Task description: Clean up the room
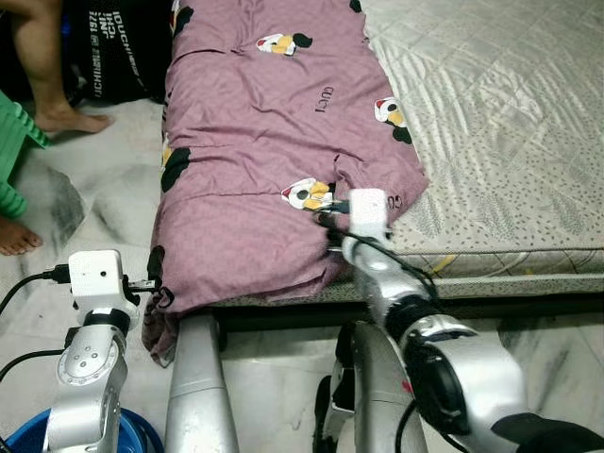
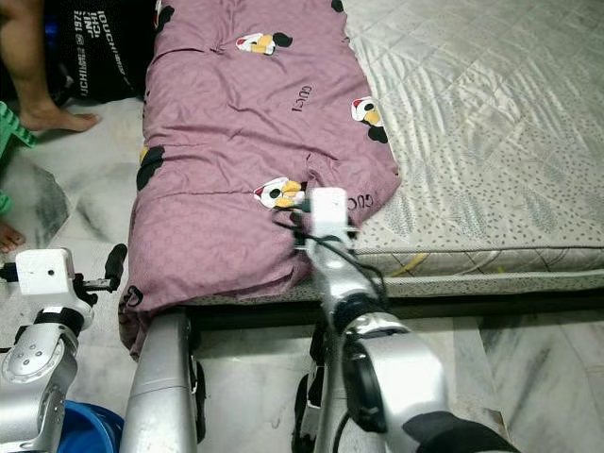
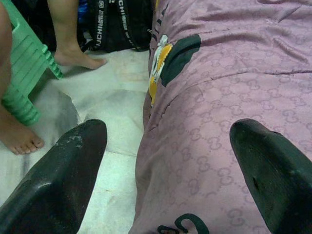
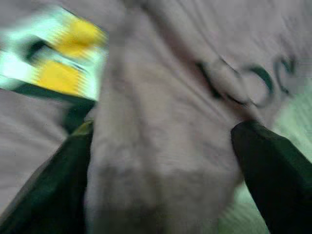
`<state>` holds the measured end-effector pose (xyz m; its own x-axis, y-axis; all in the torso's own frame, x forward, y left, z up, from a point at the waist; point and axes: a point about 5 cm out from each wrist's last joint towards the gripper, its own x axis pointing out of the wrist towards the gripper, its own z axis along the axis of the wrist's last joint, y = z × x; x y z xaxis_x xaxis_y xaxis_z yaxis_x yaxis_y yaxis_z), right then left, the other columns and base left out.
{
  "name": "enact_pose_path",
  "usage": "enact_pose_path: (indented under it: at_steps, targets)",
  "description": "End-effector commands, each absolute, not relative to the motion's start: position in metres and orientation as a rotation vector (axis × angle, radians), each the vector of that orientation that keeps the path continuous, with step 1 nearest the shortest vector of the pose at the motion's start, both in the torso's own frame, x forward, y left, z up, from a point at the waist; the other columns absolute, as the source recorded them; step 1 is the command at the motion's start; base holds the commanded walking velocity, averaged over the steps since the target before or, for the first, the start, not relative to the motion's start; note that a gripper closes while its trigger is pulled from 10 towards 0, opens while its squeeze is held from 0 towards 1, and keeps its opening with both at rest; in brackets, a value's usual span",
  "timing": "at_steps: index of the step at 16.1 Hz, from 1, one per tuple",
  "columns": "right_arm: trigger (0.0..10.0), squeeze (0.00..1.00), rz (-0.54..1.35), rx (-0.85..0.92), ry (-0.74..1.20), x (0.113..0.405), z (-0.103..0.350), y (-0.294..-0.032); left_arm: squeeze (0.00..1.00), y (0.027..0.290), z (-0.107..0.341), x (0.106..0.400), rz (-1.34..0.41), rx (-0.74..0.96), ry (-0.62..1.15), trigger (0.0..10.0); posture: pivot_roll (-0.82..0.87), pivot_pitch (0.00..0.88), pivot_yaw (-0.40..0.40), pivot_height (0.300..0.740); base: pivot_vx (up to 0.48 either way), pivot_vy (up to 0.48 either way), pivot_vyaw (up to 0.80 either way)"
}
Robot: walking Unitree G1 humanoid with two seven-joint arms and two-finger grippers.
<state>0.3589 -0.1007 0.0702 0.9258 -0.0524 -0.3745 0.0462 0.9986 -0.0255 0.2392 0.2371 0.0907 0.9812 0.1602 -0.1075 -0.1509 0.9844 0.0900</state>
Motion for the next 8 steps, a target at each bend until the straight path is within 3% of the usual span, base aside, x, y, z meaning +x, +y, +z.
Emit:
enact_pose_path:
  at_steps: [1, 8]
  targets:
    - [0.0, 0.0, -0.12, 0.045, 0.488, 0.348, 0.05, -0.115, 0.0, 0.237, 0.091, 0.238, 0.167, 0.078, 0.117, 10.0, 0.2, 0.251, -0.094, 0.578, 0.0, 0.0, 0.0]
    - [0.0, 0.0, -0.202, 0.153, 0.539, 0.345, 0.044, -0.145, 0.0, 0.236, 0.09, 0.243, 0.158, 0.073, 0.121, 10.0, 0.19, 0.241, -0.09, 0.578, 0.0, 0.0, 0.0]
